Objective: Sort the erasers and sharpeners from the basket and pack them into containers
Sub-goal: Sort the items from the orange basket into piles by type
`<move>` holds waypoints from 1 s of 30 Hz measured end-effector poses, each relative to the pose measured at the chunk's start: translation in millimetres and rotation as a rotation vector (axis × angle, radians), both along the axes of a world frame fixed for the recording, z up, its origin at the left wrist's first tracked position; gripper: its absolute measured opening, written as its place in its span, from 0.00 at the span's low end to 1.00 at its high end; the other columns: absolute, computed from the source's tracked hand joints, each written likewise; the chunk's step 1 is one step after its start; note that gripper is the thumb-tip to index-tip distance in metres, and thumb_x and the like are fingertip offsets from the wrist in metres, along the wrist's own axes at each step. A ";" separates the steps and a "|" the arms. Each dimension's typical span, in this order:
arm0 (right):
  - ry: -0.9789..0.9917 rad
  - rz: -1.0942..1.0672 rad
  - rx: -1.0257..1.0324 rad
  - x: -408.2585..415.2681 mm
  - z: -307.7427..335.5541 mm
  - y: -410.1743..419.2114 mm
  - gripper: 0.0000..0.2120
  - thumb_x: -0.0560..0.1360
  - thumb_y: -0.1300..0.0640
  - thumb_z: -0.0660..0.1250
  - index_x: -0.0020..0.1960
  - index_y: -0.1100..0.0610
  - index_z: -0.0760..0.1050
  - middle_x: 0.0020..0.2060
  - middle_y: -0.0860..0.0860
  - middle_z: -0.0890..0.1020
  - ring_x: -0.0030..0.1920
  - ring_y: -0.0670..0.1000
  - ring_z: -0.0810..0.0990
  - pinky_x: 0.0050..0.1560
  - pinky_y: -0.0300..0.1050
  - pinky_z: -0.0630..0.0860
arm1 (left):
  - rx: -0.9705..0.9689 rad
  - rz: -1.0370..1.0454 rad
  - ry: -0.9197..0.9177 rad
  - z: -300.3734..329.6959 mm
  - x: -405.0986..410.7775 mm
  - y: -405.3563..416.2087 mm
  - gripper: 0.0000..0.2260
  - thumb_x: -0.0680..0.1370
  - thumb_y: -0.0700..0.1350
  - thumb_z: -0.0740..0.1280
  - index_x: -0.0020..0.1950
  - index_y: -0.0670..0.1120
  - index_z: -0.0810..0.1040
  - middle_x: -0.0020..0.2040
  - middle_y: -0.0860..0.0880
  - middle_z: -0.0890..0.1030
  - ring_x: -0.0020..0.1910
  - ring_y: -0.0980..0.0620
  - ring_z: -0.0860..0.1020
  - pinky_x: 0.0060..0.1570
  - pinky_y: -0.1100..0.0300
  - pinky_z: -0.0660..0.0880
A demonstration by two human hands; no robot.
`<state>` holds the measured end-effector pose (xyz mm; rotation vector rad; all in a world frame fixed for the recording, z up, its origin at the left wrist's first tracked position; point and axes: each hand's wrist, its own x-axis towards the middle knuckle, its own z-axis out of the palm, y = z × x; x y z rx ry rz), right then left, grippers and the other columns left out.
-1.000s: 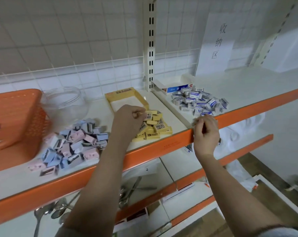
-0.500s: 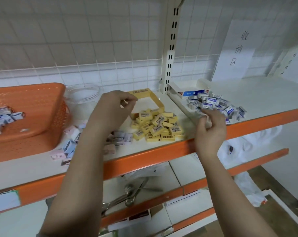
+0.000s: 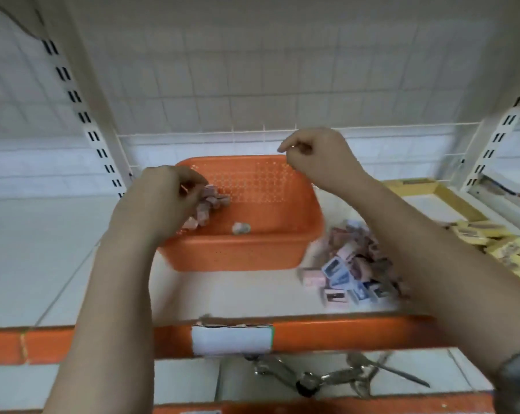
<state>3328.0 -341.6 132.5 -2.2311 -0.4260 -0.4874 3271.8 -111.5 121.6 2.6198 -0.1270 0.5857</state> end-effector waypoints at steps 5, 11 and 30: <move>0.249 0.141 -0.575 63.3 -16.4 79.0 0.10 0.74 0.59 0.66 0.53 0.58 0.82 0.51 0.53 0.83 0.51 0.51 0.79 0.49 0.40 0.72 | 0.077 -0.024 0.039 -8.2 17.1 43.8 0.08 0.76 0.46 0.65 0.51 0.53 0.82 0.46 0.51 0.83 0.47 0.49 0.79 0.48 0.50 0.77; 0.333 0.225 -0.986 97.4 -47.7 127.7 0.14 0.75 0.56 0.67 0.57 0.62 0.78 0.50 0.58 0.81 0.46 0.54 0.75 0.40 0.40 0.65 | -0.007 -0.031 0.001 -14.5 23.5 68.3 0.09 0.76 0.46 0.65 0.53 0.52 0.82 0.47 0.52 0.83 0.47 0.52 0.79 0.48 0.54 0.76; 0.044 -0.224 0.117 -28.9 -18.4 32.8 0.03 0.72 0.53 0.72 0.41 0.51 0.81 0.36 0.44 0.82 0.34 0.38 0.77 0.35 0.26 0.68 | 0.471 -0.139 0.401 -20.6 153.3 9.7 0.10 0.72 0.48 0.71 0.46 0.43 0.74 0.40 0.48 0.75 0.44 0.48 0.76 0.49 0.53 0.77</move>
